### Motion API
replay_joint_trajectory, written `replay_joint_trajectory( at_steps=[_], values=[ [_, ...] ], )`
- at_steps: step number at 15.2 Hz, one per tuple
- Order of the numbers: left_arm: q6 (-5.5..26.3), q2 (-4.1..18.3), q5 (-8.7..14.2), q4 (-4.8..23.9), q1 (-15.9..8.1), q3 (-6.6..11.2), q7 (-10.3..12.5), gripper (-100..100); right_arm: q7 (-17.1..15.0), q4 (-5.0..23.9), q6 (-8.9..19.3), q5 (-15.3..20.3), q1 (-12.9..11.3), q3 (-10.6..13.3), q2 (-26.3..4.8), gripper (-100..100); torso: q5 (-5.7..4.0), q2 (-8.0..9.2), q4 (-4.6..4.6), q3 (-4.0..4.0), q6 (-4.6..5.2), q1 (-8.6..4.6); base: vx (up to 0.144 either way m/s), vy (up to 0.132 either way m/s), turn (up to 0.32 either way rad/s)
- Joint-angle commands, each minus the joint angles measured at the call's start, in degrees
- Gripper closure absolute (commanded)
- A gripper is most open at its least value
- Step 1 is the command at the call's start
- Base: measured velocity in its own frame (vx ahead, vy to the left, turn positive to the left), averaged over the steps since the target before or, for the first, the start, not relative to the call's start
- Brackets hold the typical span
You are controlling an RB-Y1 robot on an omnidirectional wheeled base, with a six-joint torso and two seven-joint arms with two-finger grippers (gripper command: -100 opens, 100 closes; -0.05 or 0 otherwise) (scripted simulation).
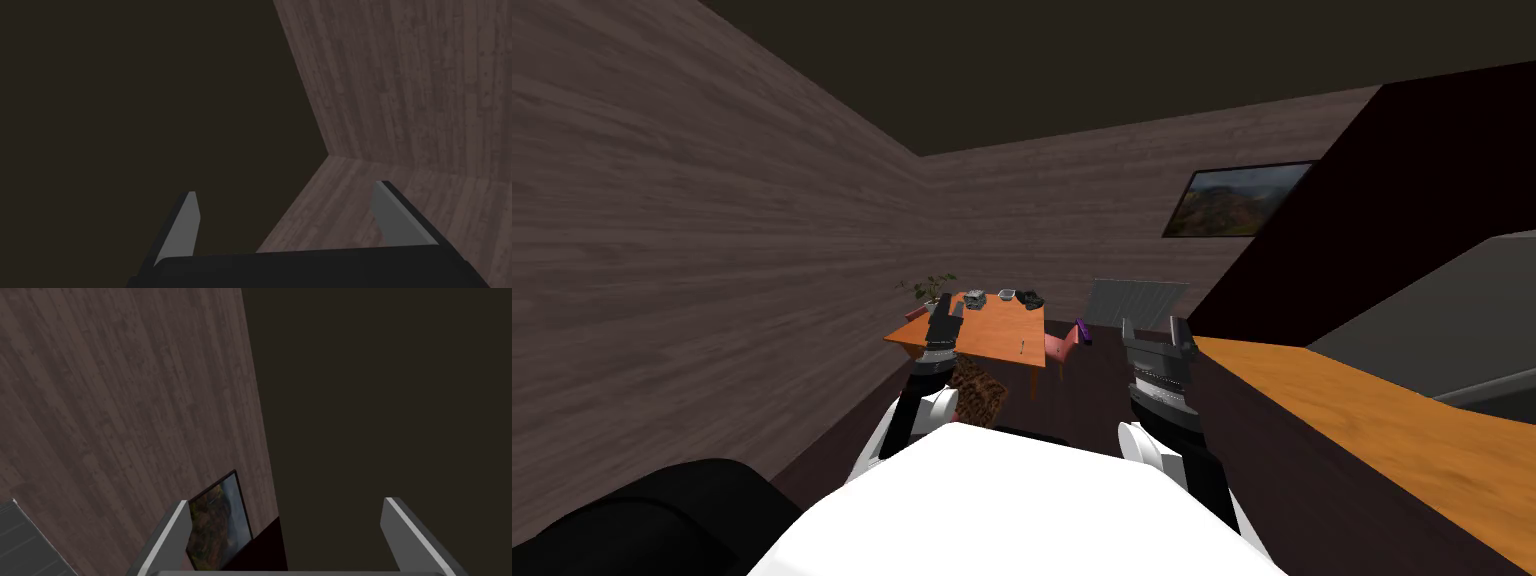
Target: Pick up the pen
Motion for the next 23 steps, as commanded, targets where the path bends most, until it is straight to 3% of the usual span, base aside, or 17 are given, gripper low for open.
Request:
replay_joint_trajectory(
  at_steps=[1,5,10,11,12,13,14,17,19,23],
  values=[
    [0.1,1.7,-0.2,0.8,0.3,0.15,0.2,-100,0.0,0.0,0.0,0.0,0.0,0.0,0.0,0,0.0,0.0,0.0,0.0,0.0,0.0,0.0,-0.008,-0.047],
    [0.7,6.8,-1.3,5.5,2.1,1.01,1.0,-100,0.0,0.0,0.0,0.0,0.0,0.0,0.0,0,-0.02,0.0,0.0,0.0,0.04,-0.11,0.0,-0.035,-0.165],
    [1.1,9.4,-2.2,9.7,3.4,1.62,1.7,-100,0.0,0.0,0.0,0.0,0.0,0.0,0.0,0,-0.03,-0.01,-0.01,-0.01,0.02,-0.17,0.005,-0.045,-0.131],
    [1.3,10.6,-2.6,12.0,4.1,1.93,2.0,-100,0.0,0.0,0.0,0.0,0.0,0.0,0.0,0,-0.04,-0.02,-0.01,-0.01,0.01,-0.17,0.01,-0.048,-0.157],
    [1.3,10.6,-2.6,12.0,4.1,1.93,2.0,-100,0.0,0.0,0.0,0.0,0.0,0.0,0.0,0,-0.03,-0.02,-0.01,-0.02,0.02,-0.18,0.01,-0.048,-0.155],
    [1.5,11.9,-3.2,14.4,4.8,2.24,2.3,-100,0.0,0.0,0.0,0.0,0.0,0.0,0.0,0,-0.04,-0.03,-0.01,-0.02,0.02,-0.18,0.01,-0.051,-0.185],
    [1.5,11.9,-3.2,14.5,4.8,2.24,2.3,-100,0.0,0.0,0.0,0.0,0.0,0.0,0.0,0,-0.04,-0.03,-0.01,-0.02,0.02,-0.19,0.008,-0.05,-0.153],
    [2.1,14.5,-4.3,19.2,6.3,2.87,3.1,-100,0.0,0.0,0.0,0.0,0.0,0.0,0.0,0,-0.05,-0.04,-0.01,-0.02,0.02,-0.23,0.018,-0.063,-0.208],
    [2.1,14.5,-4.3,20.0,6.3,2.87,3.1,-100,0.0,0.0,0.0,0.0,0.0,0.0,0.0,0,-0.06,-0.07,-0.02,-0.04,0.01,-0.24,0.022,-0.045,-0.107],
    [2.6,17.0,-5.5,25.4,7.8,3.47,3.8,-100,0.0,0.0,0.0,0.0,0.0,0.0,0.0,0,-0.05,-0.07,-0.02,-0.04,0.04,-0.23,0.025,-0.055,-0.211]
  ],
)
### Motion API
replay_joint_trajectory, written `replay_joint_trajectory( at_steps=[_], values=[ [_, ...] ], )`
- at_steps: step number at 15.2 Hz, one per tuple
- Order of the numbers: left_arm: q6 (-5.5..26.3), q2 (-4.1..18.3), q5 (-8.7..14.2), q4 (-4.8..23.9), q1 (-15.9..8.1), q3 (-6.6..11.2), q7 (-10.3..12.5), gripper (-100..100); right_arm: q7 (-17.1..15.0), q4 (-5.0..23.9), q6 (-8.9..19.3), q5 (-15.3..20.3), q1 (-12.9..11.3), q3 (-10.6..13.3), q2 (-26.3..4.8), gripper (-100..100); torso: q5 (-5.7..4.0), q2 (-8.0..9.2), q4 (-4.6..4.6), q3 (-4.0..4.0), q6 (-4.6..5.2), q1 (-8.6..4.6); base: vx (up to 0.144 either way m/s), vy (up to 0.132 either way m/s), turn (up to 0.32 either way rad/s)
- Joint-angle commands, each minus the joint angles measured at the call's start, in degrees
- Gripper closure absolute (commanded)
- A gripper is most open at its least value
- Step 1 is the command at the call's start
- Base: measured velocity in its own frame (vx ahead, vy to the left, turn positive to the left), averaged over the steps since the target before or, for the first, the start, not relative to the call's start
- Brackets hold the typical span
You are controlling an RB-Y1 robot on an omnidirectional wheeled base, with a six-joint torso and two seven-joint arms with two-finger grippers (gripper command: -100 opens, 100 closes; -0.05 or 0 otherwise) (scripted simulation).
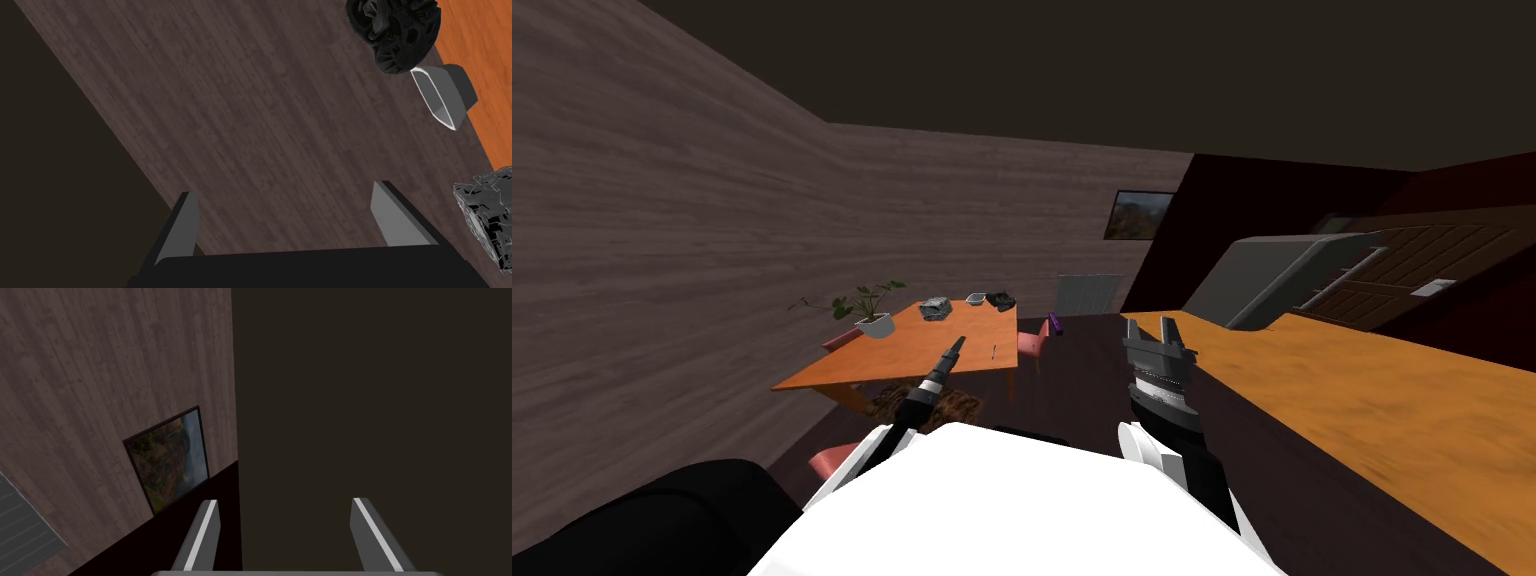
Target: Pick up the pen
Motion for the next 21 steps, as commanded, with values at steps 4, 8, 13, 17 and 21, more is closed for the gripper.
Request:
replay_joint_trajectory(
  at_steps=[4,8,13,17,21],
  values=[
    [0.3,1.5,-1.0,5.7,0.7,0.23,0.4,-100,0.0,0.0,0.0,0.0,0.0,0.0,0.0,0,0.03,0.01,0.01,0.01,0.03,0.08,0.023,-0.038,-0.124],
    [0.8,3.9,-2.3,10.5,2.0,0.67,1.0,-100,0.0,0.0,0.0,0.0,0.0,0.0,0.0,0,0.01,-0.04,-0.01,-0.02,-0.03,0.04,0.04,-0.056,-0.172],
    [1.1,5.1,-2.9,16.1,2.6,0.83,1.3,-100,0.0,0.0,0.0,0.0,0.0,0.0,0.0,0,0.01,-0.07,-0.01,-0.04,0.02,0.02,0.039,-0.049,-0.172],
    [1.5,7.3,-4.2,21.2,3.6,1.05,1.8,-100,0.0,0.0,0.0,0.0,0.0,0.0,0.0,0,0.0,-0.01,0.0,-0.01,-0.02,0.02,0.041,-0.054,-0.173],
    [1.7,8.3,-4.9,25.3,4.1,1.11,2.1,-100,0.0,0.0,0.0,0.0,0.0,0.0,0.0,0,0.01,0.01,0.0,0.0,-0.03,0.08,0.04,-0.041,-0.129]
  ],
)
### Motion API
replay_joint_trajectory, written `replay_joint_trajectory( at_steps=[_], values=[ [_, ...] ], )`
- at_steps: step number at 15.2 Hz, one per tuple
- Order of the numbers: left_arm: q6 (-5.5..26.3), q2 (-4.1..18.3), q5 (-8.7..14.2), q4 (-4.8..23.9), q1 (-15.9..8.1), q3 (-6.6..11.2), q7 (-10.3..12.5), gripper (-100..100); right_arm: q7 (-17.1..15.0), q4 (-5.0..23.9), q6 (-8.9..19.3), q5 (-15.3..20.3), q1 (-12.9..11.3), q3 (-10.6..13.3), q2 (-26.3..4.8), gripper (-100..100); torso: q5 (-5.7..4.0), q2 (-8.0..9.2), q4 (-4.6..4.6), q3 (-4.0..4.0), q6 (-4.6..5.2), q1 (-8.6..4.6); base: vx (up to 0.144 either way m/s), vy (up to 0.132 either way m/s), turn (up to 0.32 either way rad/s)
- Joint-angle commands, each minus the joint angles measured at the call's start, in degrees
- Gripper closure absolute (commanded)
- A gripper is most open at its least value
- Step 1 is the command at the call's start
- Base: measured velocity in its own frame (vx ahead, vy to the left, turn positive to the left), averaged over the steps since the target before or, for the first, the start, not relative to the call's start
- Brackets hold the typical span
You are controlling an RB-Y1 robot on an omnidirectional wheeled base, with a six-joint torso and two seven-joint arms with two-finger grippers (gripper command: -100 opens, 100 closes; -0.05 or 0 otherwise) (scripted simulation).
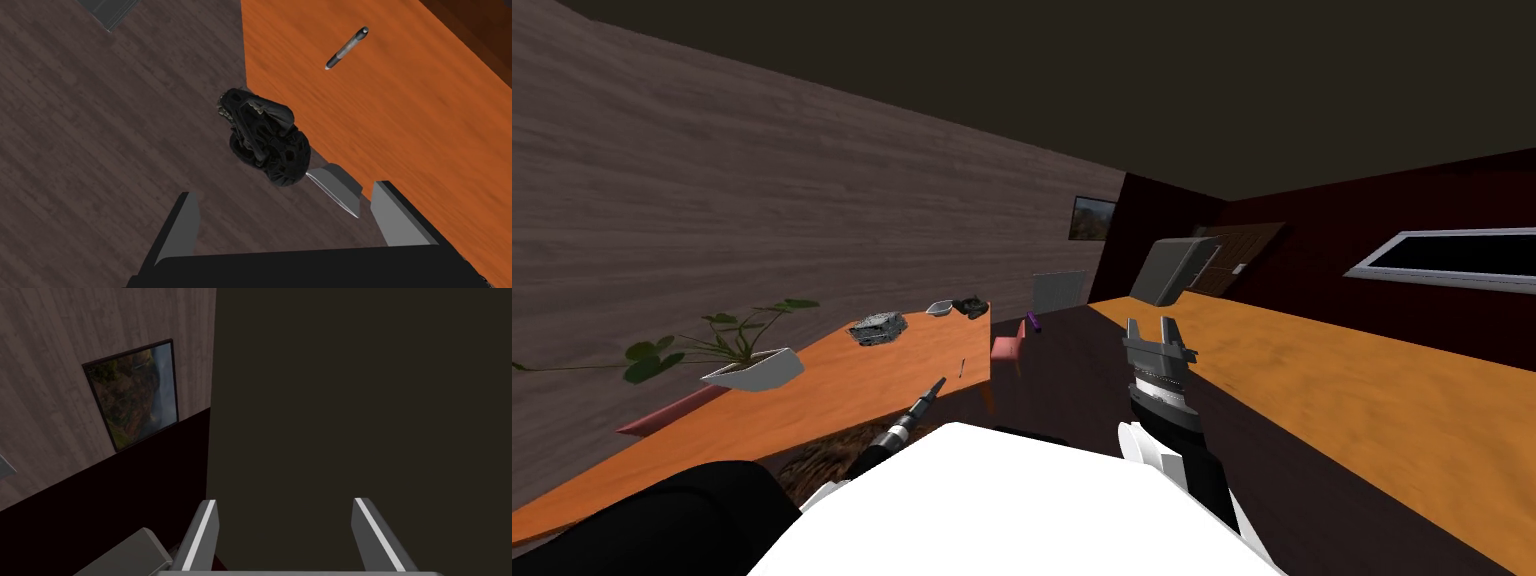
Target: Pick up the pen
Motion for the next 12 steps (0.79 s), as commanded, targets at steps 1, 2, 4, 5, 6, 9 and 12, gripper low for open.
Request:
replay_joint_trajectory(
  at_steps=[1,2,4,5,6,9,12],
  values=[
    [-0.2,0.4,-0.5,2.9,0.3,0.04,0.0,-100,0.0,0.0,0.0,0.0,0.0,0.0,0.0,0,0.0,0.0,0.0,0.0,0.0,0.0,0.065,-0.054,-0.248],
    [-0.2,0.4,-0.5,3.5,0.3,0.04,0.0,-100,0.0,0.0,0.0,0.0,0.0,0.0,0.0,0,0.0,-0.04,-0.01,-0.03,-0.01,-0.02,0.044,-0.033,-0.09],
    [-0.1,1.3,-1.2,6.8,0.7,0.06,0.2,-100,0.0,0.0,0.0,0.0,0.0,0.0,0.0,0,0.0,-0.02,-0.01,-0.02,0.0,-0.03,0.05,-0.052,-0.225],
    [-0.1,1.3,-1.2,7.0,0.7,0.06,0.2,-100,0.0,0.0,0.0,0.0,0.0,0.0,0.0,0,-0.01,-0.03,-0.01,-0.02,-0.02,-0.04,0.038,-0.033,-0.074],
    [0.1,2.3,-1.8,9.3,1.1,0.07,0.4,-100,0.0,0.0,0.0,0.0,0.0,0.0,0.0,0,-0.01,0.0,-0.01,-0.01,-0.05,-0.01,0.053,-0.052,-0.205],
    [0.2,3.2,-2.4,12.3,1.4,0.07,0.6,-100,0.0,0.0,0.0,0.0,0.0,0.0,0.0,0,-0.01,-0.05,-0.02,-0.04,-0.04,-0.05,0.062,-0.051,-0.185],
    [0.3,4.1,-3.0,17.5,1.7,0.08,0.7,-100,0.0,0.0,0.0,0.0,0.0,0.0,0.0,0,0.0,-0.13,-0.03,-0.08,0.0,-0.04,0.085,-0.047,-0.242]
  ],
)
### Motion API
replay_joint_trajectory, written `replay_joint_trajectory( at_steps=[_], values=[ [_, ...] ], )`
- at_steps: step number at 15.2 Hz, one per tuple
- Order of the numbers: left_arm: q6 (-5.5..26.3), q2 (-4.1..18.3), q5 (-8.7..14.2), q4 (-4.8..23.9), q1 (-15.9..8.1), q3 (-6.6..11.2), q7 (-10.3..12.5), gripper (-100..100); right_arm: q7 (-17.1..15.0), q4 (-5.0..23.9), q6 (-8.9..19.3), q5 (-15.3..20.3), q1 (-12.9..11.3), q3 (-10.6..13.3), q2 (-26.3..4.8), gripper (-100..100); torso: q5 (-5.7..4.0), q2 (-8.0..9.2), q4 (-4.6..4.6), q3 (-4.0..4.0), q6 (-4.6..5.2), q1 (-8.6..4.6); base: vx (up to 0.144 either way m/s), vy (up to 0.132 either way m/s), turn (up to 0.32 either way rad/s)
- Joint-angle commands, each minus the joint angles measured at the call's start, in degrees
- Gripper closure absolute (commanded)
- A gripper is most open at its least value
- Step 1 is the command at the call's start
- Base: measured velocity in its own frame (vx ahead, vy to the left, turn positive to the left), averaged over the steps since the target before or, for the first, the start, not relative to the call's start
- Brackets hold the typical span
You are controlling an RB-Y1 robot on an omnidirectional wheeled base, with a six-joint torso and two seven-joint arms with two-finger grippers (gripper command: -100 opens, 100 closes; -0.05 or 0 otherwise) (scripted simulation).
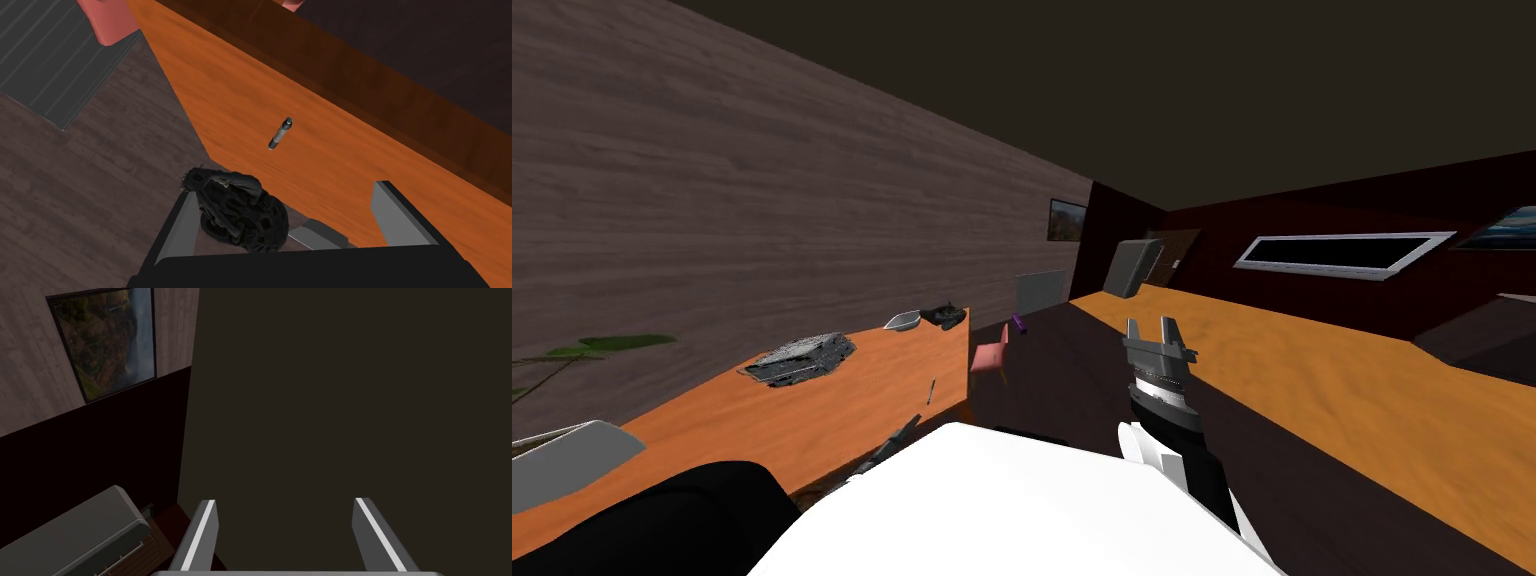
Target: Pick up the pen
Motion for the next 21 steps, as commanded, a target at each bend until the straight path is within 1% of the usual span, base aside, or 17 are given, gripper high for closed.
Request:
replay_joint_trajectory(
  at_steps=[1,2,3,4,5,6,7,8,9,10,11,12,15,16,18,19,21],
  values=[
    [1.0,1.4,-0.8,2.9,0.7,-0.13,0.4,-100,0.0,0.0,0.0,0.0,0.0,0.0,0.0,0,0.0,0.0,0.0,0.0,0.0,0.0,0.107,-0.052,-0.272],
    [1.0,1.4,-0.8,4.4,0.7,-0.13,0.4,-100,0.0,0.0,0.0,0.0,0.0,0.0,0.0,0,0.0,-0.04,0.0,-0.02,0.02,-0.02,0.098,-0.049,-0.251],
    [1.1,2.3,-1.4,7.4,0.9,-0.14,0.5,-100,0.0,0.0,0.0,0.0,0.0,0.0,0.0,0,0.0,-0.04,-0.01,-0.03,0.02,-0.02,0.105,-0.046,-0.323],
    [1.1,3.2,-1.9,9.5,1.1,-0.18,0.5,-100,0.0,0.0,0.0,0.0,0.0,0.0,0.0,0,0.0,-0.06,-0.01,-0.03,0.04,-0.01,0.142,-0.052,-0.478],
    [1.1,3.2,-1.9,10.9,1.1,-0.18,0.5,-100,0.0,0.0,0.0,0.0,0.0,0.0,0.0,0,0.0,-0.15,-0.02,-0.08,0.07,-0.02,0.144,-0.058,-0.307],
    [1.2,4.0,-2.4,12.8,1.1,-0.24,0.5,-100,0.0,0.0,0.0,0.0,0.0,0.0,0.0,0,-0.01,-0.19,-0.04,-0.11,0.01,-0.06,0.135,-0.059,-0.232],
    [1.2,4.0,-2.4,13.9,1.1,-0.24,0.5,-100,0.0,0.0,0.0,0.0,0.0,0.0,0.0,0,-0.02,-0.2,-0.04,-0.11,0.02,-0.09,0.117,-0.038,-0.164],
    [1.2,4.8,-2.8,16.3,1.1,-0.34,0.6,-100,0.0,0.0,0.0,0.0,0.0,0.0,0.0,0,-0.02,-0.15,-0.04,-0.09,-0.01,-0.05,0.11,-0.031,-0.189],
    [1.2,4.8,-2.8,17.0,1.1,-0.34,0.6,-100,0.0,0.0,0.0,0.0,0.0,0.0,0.0,0,-0.02,-0.11,-0.03,-0.07,-0.01,-0.04,0.097,-0.025,-0.183],
    [1.2,4.8,-2.8,17.0,1.1,-0.34,0.6,-100,0.0,0.0,0.0,0.0,0.0,0.0,0.0,0,-0.01,-0.07,-0.02,-0.05,0.0,-0.03,0.062,-0.017,-0.085],
    [1.2,5.5,-3.3,18.6,1.1,-0.49,0.5,-100,0.0,0.0,0.0,0.0,0.0,0.0,0.0,0,0.0,0.02,0.0,0.0,-0.02,-0.01,0.069,-0.023,-0.212],
    [1.2,5.5,-3.3,19.8,1.1,-0.49,0.5,-100,0.0,0.0,0.0,0.0,0.0,0.0,0.0,0,0.0,0.04,0.02,0.02,0.03,0.0,0.073,-0.019,-0.198],
    [1.1,6.7,-4.1,24.3,0.9,-0.94,0.5,-100,0.0,0.0,0.0,0.0,0.0,0.0,0.0,0,-0.01,0.04,0.01,0.02,0.0,-0.03,0.086,-0.026,-0.211],
    [1.1,6.7,-4.1,25.0,0.9,-0.94,0.5,-100,0.0,0.0,0.0,0.0,0.0,0.0,0.0,0,-0.01,0.01,0.01,0.01,0.01,-0.01,0.098,-0.004,-0.171],
    [1.0,7.7,-4.8,29.5,0.5,-1.51,0.3,-100,0.0,0.0,0.0,0.0,0.0,0.0,0.0,0,0.01,-0.05,0.0,-0.02,0.02,0.06,0.127,-0.005,-0.264],
    [0.9,8.0,-5.1,30.8,0.3,-1.83,0.3,-100,0.0,0.0,0.0,0.0,0.0,0.0,0.0,0,0.01,-0.13,-0.01,-0.07,0.03,0.04,0.154,0.006,-0.328],
    [0.9,8.0,-5.1,31.4,0.3,-1.83,0.3,-100,0.0,0.0,0.0,0.0,0.0,0.0,0.0,0,0.01,-0.18,-0.04,-0.11,0.0,0.1,0.104,0.018,-0.1]
  ],
)
